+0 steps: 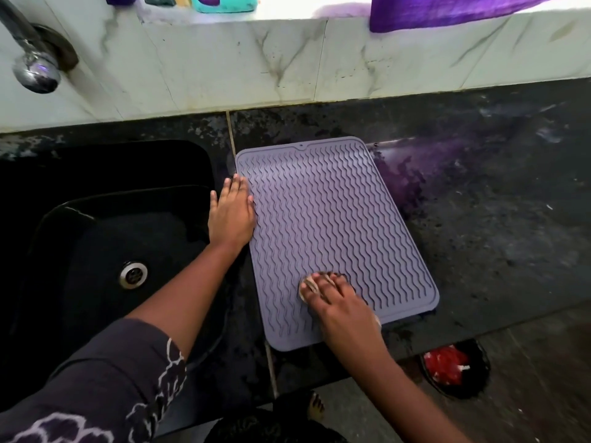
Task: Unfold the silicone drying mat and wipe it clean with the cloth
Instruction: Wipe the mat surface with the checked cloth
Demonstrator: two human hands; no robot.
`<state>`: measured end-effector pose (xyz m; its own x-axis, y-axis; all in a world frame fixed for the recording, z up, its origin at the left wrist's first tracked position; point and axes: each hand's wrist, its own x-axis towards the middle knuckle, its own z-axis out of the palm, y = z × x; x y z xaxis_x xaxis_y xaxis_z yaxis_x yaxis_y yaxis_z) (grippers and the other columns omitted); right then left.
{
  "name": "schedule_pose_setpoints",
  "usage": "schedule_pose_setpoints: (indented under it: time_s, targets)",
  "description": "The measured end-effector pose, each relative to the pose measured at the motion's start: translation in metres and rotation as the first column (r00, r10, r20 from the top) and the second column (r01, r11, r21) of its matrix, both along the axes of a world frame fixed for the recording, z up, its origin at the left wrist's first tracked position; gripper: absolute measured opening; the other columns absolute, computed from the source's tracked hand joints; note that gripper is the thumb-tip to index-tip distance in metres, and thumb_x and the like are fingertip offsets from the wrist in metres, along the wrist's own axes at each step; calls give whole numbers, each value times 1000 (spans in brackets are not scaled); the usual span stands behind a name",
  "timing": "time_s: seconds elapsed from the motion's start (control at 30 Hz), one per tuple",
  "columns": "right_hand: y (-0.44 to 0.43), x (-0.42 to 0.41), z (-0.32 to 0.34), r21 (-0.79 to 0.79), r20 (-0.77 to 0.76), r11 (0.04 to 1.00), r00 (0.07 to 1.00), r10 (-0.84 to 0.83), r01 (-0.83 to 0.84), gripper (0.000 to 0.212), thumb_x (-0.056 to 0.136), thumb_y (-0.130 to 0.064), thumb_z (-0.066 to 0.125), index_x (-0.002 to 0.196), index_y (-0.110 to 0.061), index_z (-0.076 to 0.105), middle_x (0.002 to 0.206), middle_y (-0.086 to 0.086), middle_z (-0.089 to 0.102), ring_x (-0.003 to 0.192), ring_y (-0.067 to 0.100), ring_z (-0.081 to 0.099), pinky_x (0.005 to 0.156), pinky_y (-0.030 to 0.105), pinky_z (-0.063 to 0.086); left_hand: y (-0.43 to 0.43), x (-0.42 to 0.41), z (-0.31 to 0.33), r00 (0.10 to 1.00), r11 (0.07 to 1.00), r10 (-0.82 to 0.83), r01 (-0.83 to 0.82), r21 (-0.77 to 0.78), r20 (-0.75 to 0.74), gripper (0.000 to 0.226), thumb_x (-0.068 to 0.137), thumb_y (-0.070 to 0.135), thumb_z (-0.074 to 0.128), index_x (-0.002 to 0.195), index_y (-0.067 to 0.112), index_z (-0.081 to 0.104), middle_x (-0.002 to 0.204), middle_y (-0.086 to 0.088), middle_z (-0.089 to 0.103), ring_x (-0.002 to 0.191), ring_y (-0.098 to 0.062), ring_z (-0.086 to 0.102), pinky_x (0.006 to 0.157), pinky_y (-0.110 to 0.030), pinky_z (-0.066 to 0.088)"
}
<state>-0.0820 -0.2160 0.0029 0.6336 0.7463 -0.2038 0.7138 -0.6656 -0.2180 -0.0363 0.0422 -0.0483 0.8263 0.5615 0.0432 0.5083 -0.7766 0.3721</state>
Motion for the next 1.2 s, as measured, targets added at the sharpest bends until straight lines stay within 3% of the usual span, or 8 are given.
schedule_pose_setpoints:
  time_s: [0.13,0.33,0.43,0.57,0.7,0.83,0.93,1.2]
  targets:
    - [13,26,27,110,-74,992,996,-58,66,46,95,-19,44,140,-28,35,144,-2,42,126,21,38,105,34,33,-1,-1,1,1000,1000,4,-4,15,-4,49,101,24,25,148,9,25,157,-5,24,146,-21,15,118,-45,7]
    - [34,29,-6,46,8,999,1000,20,-20,54,91,-12,49,141,-27,33,148,3,36,135,31,29,105,47,36,-3,-2,3,1000,1000,13,-12,26,-21,49,101,25,24,148,10,24,157,-5,23,146,-20,15,118,-45,5]
    - [-8,-5,-6,47,-21,999,1000,22,-21,55,77,-16,66,129,-26,51,133,4,55,121,32,50,86,47,52,-4,-2,2,999,999,20,-19,33,-31,50,101,25,24,149,10,23,158,-4,22,146,-20,14,118,-45,5]
    - [-40,-32,3,119,-45,990,995,85,-79,45,79,-18,40,116,-31,62,119,-4,65,108,24,60,85,36,55,-5,-2,3,999,999,21,-20,40,-30,49,101,24,24,148,10,24,157,-5,22,146,-20,14,118,-46,5]
    - [-33,6,34,242,-486,927,863,-139,285,38,91,-10,51,120,-34,57,110,-10,61,81,8,62,70,19,53,-5,-2,3,999,999,21,-20,44,-31,49,102,25,23,149,10,23,158,-4,22,147,-20,14,118,-46,4]
    - [-6,39,30,341,-195,918,971,-141,202,41,91,-13,50,129,-30,51,120,-6,57,96,12,52,84,30,48,-6,-2,3,999,999,23,-22,40,-28,50,102,25,23,149,11,23,158,-4,21,147,-19,13,117,-46,4]
    - [9,38,4,133,53,991,998,20,-27,48,93,-13,42,139,-26,35,142,4,42,127,27,36,100,42,40,-7,-3,3,999,999,23,-22,42,-32,50,102,26,23,149,11,23,158,-4,21,147,-19,14,117,-46,4]
    - [-62,-26,7,-16,-32,991,990,134,-135,46,72,-17,59,118,-23,60,117,3,65,107,32,60,73,41,57,-5,-1,2,999,998,25,-24,62,-21,48,101,23,25,147,10,27,157,-6,25,146,-21,17,117,-50,7]
